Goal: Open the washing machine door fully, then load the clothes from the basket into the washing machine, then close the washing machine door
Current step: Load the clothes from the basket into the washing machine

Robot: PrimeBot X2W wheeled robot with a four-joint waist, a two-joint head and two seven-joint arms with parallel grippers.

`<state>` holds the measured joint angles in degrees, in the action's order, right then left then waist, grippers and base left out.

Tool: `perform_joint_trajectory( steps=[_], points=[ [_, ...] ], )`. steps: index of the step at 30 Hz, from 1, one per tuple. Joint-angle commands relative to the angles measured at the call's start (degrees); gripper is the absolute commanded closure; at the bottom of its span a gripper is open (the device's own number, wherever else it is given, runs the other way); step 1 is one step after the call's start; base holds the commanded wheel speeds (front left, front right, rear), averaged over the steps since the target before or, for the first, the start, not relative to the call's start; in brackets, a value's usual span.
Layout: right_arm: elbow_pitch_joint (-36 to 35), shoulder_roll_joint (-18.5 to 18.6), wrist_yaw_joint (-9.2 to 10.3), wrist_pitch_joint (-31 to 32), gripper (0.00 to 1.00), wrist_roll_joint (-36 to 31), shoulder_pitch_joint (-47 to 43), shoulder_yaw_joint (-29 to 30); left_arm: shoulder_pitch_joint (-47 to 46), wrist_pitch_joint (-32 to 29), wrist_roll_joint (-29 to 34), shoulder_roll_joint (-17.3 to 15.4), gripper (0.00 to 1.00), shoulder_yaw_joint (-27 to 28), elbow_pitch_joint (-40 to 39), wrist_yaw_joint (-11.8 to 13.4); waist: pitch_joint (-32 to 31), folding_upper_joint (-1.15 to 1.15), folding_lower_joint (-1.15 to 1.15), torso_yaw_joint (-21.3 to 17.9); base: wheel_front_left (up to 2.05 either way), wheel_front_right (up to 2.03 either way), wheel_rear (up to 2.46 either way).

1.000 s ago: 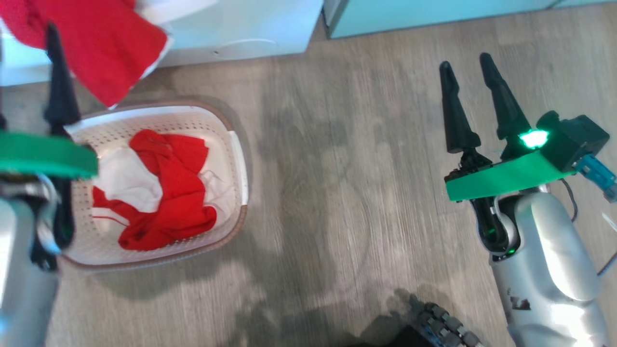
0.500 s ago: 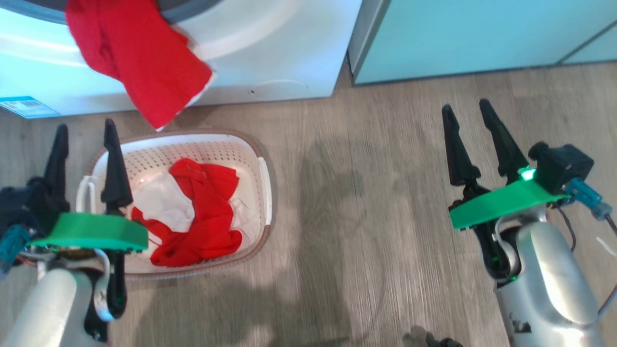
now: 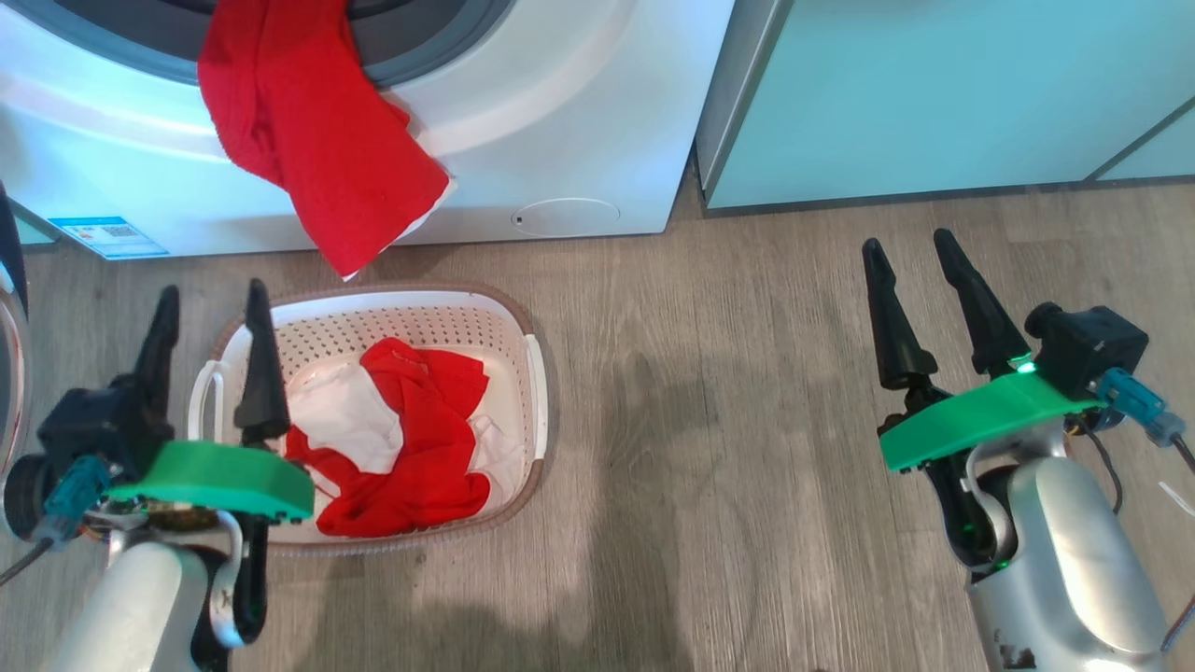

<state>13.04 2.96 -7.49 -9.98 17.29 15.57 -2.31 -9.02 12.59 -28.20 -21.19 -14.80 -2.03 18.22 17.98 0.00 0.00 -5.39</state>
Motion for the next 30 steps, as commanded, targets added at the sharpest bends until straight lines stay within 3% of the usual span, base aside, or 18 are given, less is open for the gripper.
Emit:
perform_joint_trajectory(
  steps=[1,20,30],
  points=[
    [-2.2,-0.1,0.0,0.4,0.0,-0.3,-0.5,-1.0,-0.4,-0.4,0.1,-1.7,0.0,1.8,-1.2,-0.6,0.0,0.0,0.0,0.0,0.0,0.0,0.0],
    [-3.2,-0.1,0.0,0.4,0.0,-0.2,0.1,-1.2,-2.8,-2.4,0.1,-2.6,0.0,0.7,-1.4,-0.7,1.7,0.0,0.0,0.1,0.0,0.0,0.0],
    [-5.6,-0.1,0.0,0.3,0.0,0.4,3.2,-3.4,-17.3,-9.2,-3.3,-3.6,0.0,-0.2,8.5,-6.5,9.4,0.0,0.0,-1.9,0.0,0.0,0.0]
  ],
)
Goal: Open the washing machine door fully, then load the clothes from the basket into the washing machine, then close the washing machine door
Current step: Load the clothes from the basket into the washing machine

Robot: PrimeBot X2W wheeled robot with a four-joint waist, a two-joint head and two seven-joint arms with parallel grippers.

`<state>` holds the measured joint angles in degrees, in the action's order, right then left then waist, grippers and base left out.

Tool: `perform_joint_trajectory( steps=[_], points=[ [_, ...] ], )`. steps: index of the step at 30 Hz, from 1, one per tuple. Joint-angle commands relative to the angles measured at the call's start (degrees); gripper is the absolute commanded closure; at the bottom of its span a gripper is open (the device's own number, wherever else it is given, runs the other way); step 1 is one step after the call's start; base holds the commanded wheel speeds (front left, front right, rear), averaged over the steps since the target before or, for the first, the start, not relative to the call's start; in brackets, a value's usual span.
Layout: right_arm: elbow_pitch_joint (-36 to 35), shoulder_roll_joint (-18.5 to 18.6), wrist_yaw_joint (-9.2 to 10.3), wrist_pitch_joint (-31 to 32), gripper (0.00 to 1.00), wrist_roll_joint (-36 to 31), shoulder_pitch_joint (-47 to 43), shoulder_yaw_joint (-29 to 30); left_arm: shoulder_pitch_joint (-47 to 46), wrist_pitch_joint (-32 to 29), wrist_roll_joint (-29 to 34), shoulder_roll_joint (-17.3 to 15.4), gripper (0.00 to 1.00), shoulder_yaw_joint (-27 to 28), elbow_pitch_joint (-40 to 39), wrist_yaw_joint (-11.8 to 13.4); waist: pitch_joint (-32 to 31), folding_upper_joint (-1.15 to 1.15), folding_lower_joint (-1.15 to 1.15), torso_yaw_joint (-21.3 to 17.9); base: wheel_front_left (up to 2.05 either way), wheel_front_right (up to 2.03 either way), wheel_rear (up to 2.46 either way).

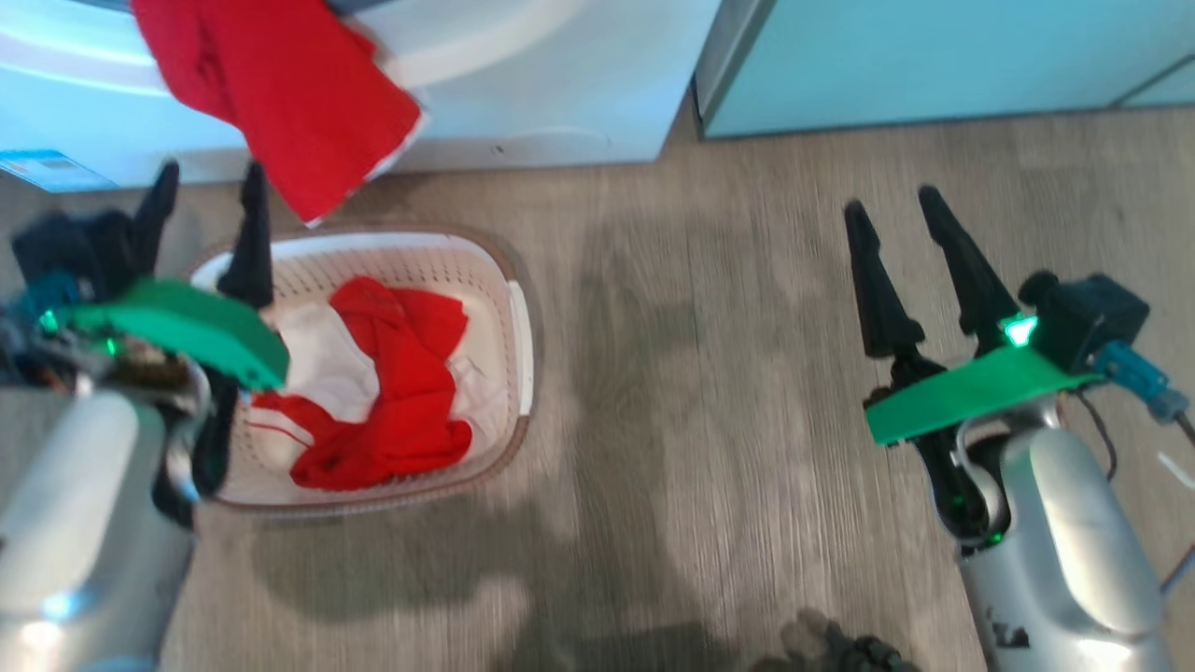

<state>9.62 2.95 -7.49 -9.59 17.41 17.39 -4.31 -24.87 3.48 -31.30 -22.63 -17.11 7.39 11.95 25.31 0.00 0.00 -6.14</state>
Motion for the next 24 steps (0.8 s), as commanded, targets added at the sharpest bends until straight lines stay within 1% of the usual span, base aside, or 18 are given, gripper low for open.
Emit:
perform_joint_trajectory(
  steps=[1,7,11,17,21,24],
  points=[
    [-2.3,-0.1,0.0,-0.3,0.0,0.4,1.8,-1.7,-3.2,-0.5,-0.8,-2.1,0.0,2.2,0.9,-1.0,2.9,0.0,0.0,-1.5,0.0,0.0,0.0],
    [-2.5,-0.1,0.0,-1.4,0.0,1.5,4.1,-3.3,-12.8,-4.0,-3.6,-2.8,0.0,2.5,11.6,-5.4,8.6,0.0,0.0,-3.9,0.0,0.0,0.0],
    [-1.8,-0.1,0.0,-2.2,0.0,2.5,5.5,-4.3,-18.6,-6.4,-4.8,-4.0,0.0,2.9,18.7,-7.6,11.3,0.0,0.0,-5.2,0.0,0.0,0.0],
    [-0.3,-0.1,0.0,-3.6,0.0,3.5,6.9,-5.9,-24.3,-8.2,-4.8,-6.1,0.0,3.3,26.2,-8.4,13.2,0.0,0.0,-6.6,0.0,0.0,0.0],
    [0.6,-0.1,0.0,-4.2,0.0,4.0,7.4,-6.7,-26.4,-9.0,-4.5,-7.4,0.0,3.0,29.0,-9.3,13.6,0.0,0.0,-7.2,0.0,0.0,0.0],
    [1.0,-0.1,0.0,-4.5,0.0,4.5,7.7,-7.1,-27.8,-9.4,-4.2,-8.3,0.0,2.8,30.5,-9.5,13.9,0.0,0.0,-7.6,0.0,0.0,0.0]
  ],
)
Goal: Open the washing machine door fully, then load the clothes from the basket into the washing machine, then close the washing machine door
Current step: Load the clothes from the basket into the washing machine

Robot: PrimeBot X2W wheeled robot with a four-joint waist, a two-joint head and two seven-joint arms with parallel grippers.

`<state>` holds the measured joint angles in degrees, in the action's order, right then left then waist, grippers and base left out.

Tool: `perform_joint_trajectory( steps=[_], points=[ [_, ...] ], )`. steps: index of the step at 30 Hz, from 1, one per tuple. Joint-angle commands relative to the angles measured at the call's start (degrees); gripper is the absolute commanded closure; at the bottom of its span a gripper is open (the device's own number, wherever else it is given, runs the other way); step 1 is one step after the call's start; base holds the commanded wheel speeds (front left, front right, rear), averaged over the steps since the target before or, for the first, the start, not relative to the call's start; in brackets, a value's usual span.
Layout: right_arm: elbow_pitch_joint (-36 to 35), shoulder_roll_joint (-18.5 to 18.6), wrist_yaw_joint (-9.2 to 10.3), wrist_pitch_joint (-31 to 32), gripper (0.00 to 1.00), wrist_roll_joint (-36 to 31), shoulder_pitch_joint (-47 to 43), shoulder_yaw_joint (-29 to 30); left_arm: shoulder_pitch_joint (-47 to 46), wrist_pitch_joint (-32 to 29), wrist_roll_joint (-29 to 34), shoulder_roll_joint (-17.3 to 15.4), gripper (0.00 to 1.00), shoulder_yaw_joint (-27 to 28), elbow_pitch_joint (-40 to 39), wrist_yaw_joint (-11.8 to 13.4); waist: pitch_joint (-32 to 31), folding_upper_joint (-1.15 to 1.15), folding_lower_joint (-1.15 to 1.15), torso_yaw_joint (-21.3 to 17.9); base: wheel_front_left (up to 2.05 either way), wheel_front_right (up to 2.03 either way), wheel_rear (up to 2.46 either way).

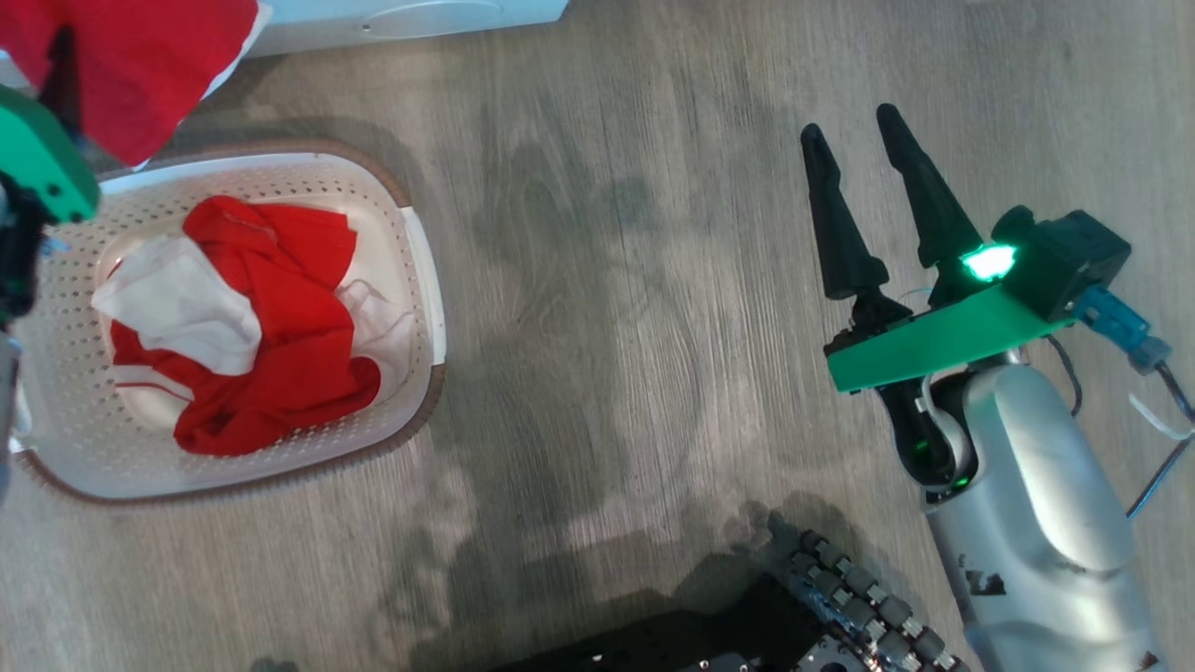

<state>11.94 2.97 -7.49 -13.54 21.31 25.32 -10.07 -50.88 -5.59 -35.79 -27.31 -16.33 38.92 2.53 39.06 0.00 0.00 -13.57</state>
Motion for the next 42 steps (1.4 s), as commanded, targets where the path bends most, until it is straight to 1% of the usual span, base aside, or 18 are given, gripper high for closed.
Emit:
perform_joint_trajectory(
  steps=[1,10,11,12,16,20,24,28,33,34,35,38,41,42],
  points=[
    [-1.3,-0.1,0.0,-0.5,0.0,0.6,-0.2,-1.4,-1.8,-0.3,0.3,-3.6,0.0,2.0,-1.0,-0.1,0.1,0.0,0.0,-0.2,0.0,0.0,0.0],
    [-0.4,-0.1,0.0,-1.1,0.0,1.7,0.8,-2.5,-4.6,-1.9,0.4,-5.1,0.0,1.0,2.9,-2.1,0.7,0.0,0.0,-2.0,0.0,0.0,0.0],
    [-0.3,-0.1,0.0,-1.2,0.0,1.8,0.8,-2.5,-4.8,-1.6,0.6,-5.1,0.25,1.0,3.1,-2.0,0.6,0.0,0.0,-2.1,0.0,0.0,0.0],
    [-0.3,-0.1,0.0,-1.2,0.0,1.8,0.7,-2.5,-5.0,-1.4,0.7,-5.1,1.0,0.9,3.5,-1.9,0.5,0.0,0.0,-2.2,0.0,0.0,0.0],
    [-0.1,-0.1,0.0,-1.3,0.0,1.5,0.4,-2.2,-5.3,-1.6,0.9,-5.1,1.0,0.3,4.6,-2.0,0.0,0.0,0.0,-2.1,0.0,0.0,0.0],
    [-0.2,-0.1,0.0,-1.4,0.0,1.1,-0.4,-1.1,-5.8,-3.4,1.2,-4.8,1.0,-1.1,3.6,-2.8,-0.7,0.0,0.0,-1.0,0.0,0.0,0.0],
    [-0.2,-0.1,0.0,-1.4,0.0,1.3,-0.9,-0.9,-6.7,-8.3,1.9,-6.0,1.0,-3.1,-0.6,-4.1,-1.8,0.0,0.0,0.3,0.0,0.0,0.0],
    [-0.1,-0.1,0.0,-1.4,0.0,1.9,-1.0,-1.6,-8.0,-13.1,1.3,-7.9,1.0,-3.3,-8.3,-4.3,-2.7,0.0,0.0,0.8,0.0,0.0,0.0],
    [-0.3,-0.1,0.0,-1.4,0.0,3.3,-0.6,-2.9,-9.8,-19.1,2.1,-11.8,1.0,-3.1,-18.6,-2.6,-2.9,0.0,0.0,-0.2,0.0,0.0,0.0],
    [-0.6,-0.1,0.0,-1.4,0.0,4.0,-0.4,-3.4,-10.9,-21.4,2.6,-13.2,1.0,-2.8,-21.8,-1.6,-2.5,0.0,0.0,-1.1,0.0,0.0,0.0],
    [-0.7,-0.1,0.0,-1.4,0.0,4.3,-0.3,-3.7,-11.7,-22.3,2.6,-13.7,1.0,-2.5,-23.1,-1.0,-2.2,0.0,0.0,-1.6,0.0,0.0,0.0],
    [-1.1,-0.1,0.0,-1.4,0.0,5.4,0.3,-4.4,-14.2,-24.2,3.1,-14.8,1.0,-1.7,-24.7,0.5,-1.1,0.0,0.0,-3.2,0.0,0.0,0.0],
    [-1.5,-0.1,0.0,-1.5,0.0,6.7,0.7,-5.1,-16.6,-24.0,4.2,-15.5,1.0,-0.8,-24.2,2.2,-0.1,0.0,0.0,-4.9,0.0,0.0,0.0],
    [-1.5,-0.1,0.0,-1.5,0.0,6.7,0.7,-5.1,-16.6,-24.0,4.2,-15.5,1.0,-0.8,-24.2,2.2,-0.1,0.0,0.0,-4.9,0.0,0.0,0.0]
  ],
)
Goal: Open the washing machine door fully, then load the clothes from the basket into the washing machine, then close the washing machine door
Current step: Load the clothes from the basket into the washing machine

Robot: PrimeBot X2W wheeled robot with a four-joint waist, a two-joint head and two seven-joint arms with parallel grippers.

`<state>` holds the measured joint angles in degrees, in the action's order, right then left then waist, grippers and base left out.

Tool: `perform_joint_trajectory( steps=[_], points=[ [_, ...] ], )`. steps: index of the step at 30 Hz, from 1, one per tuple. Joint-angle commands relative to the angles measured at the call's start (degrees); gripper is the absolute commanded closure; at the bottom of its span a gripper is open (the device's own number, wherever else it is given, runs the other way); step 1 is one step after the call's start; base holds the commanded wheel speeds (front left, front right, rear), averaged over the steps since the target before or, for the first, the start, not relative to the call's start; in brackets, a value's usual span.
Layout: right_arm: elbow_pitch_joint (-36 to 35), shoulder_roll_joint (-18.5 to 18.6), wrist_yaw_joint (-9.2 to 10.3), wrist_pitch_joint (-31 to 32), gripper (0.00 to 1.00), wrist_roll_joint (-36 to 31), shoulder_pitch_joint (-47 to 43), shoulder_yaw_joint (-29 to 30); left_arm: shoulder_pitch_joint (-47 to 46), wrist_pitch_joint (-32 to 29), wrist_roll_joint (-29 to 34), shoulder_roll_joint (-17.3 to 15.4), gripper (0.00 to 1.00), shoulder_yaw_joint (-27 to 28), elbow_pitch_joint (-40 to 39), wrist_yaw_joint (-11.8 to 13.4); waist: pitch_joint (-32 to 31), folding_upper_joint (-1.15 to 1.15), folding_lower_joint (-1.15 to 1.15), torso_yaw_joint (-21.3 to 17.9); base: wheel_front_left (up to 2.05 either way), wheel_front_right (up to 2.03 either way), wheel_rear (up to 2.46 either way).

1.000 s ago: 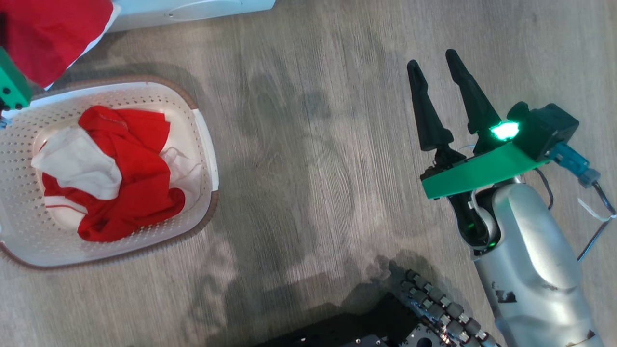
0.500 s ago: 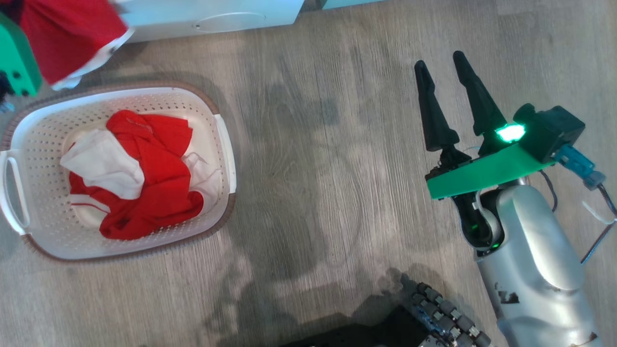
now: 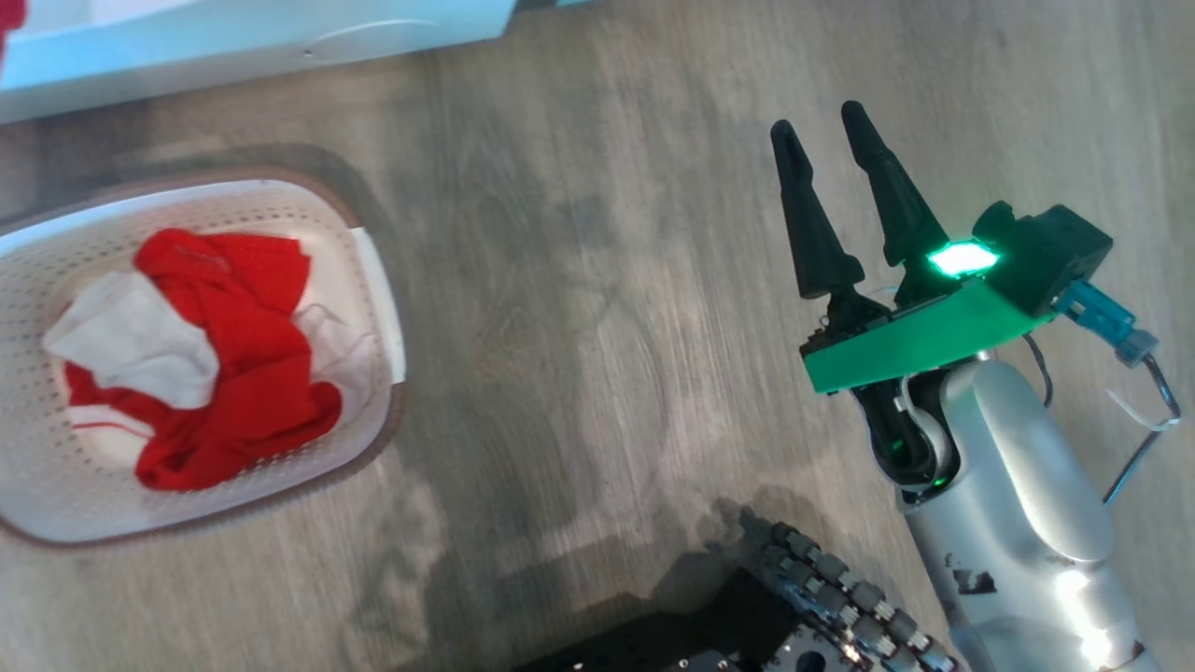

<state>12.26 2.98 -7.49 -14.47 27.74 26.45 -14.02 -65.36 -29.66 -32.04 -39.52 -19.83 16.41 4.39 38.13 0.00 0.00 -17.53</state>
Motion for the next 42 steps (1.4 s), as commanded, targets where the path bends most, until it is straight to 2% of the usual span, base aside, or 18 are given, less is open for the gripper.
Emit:
perform_joint_trajectory(
  steps=[1,8,14,20,25,30,35,42],
  points=[
    [-2.1,-0.1,0.0,-0.5,0.0,1.2,-0.2,-1.5,-4.3,0.8,1.3,-3.7,1.0,3.3,0.0,1.3,1.7,0.0,0.0,-2.3,0.0,0.0,0.0],
    [-3.0,-0.1,0.0,-0.5,0.0,3.5,0.2,-2.9,-10.0,3.5,2.2,-4.6,1.0,5.7,6.6,3.3,4.4,0.0,0.0,-5.9,0.0,0.0,0.0],
    [-4.2,-0.1,0.0,-0.5,0.0,5.4,0.7,-4.7,-15.5,9.1,2.9,-5.1,1.0,7.8,11.2,4.4,7.4,0.0,0.0,-8.8,0.0,0.0,0.0],
    [-5.1,-0.1,0.0,-0.5,0.0,6.9,0.8,-6.5,-20.8,17.2,3.7,-5.1,1.0,9.7,14.4,4.9,9.6,0.0,0.0,-11.3,0.0,0.0,0.0],
    [-6.0,-0.1,0.0,-0.5,0.0,7.8,1.0,-7.5,-25.6,25.0,5.5,-5.8,1.0,10.1,16.6,4.5,11.4,0.0,0.0,-13.1,0.0,0.0,0.0],
    [-7.0,-0.1,0.0,-0.5,0.0,7.6,0.4,-7.0,-29.4,32.3,6.3,-4.4,1.0,10.2,20.2,4.2,12.3,0.0,0.0,-12.9,0.0,0.0,0.0],
    [-7.6,-0.1,0.0,-0.5,0.0,7.8,-0.2,-7.0,-29.3,33.2,7.4,-4.2,1.0,7.9,25.0,2.1,12.9,0.0,0.0,-12.3,0.0,0.0,0.0],
    [-7.6,-0.1,0.0,-0.5,0.0,7.5,0.7,-7.5,-28.8,26.5,7.6,-4.0,1.0,4.4,28.9,-1.4,13.2,0.0,0.0,-11.7,0.0,0.0,0.0]
  ],
)
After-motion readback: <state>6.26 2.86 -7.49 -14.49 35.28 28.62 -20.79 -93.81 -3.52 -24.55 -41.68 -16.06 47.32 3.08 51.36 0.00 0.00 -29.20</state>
